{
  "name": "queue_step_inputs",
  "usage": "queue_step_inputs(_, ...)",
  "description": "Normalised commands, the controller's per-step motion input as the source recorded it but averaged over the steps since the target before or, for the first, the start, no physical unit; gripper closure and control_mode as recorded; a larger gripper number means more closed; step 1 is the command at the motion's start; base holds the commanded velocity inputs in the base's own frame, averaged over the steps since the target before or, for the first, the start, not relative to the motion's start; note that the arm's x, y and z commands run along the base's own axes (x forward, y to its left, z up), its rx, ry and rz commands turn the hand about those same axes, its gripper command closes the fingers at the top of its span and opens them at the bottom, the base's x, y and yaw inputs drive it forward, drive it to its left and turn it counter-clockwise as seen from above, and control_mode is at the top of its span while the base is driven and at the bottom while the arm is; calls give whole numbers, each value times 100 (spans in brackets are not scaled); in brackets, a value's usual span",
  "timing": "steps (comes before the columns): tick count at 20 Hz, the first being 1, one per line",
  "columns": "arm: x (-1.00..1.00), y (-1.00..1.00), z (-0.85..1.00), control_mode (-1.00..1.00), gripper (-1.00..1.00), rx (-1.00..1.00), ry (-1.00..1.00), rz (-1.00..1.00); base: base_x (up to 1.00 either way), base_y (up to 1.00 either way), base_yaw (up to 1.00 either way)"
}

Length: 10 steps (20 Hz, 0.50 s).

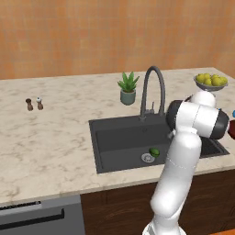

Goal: Pick the avocado from the sink and place it in the bowl. Then pick the bowl and place it in the microwave. Then close the microwave door and press the start button.

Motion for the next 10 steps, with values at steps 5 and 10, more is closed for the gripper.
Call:
queue_step_inputs(5,40,3,-50,-100,-100,1,0,4,0,0,0)
queue_step_inputs(10,14,-6,-40,-100,-100,2,0,4,0,0,0)
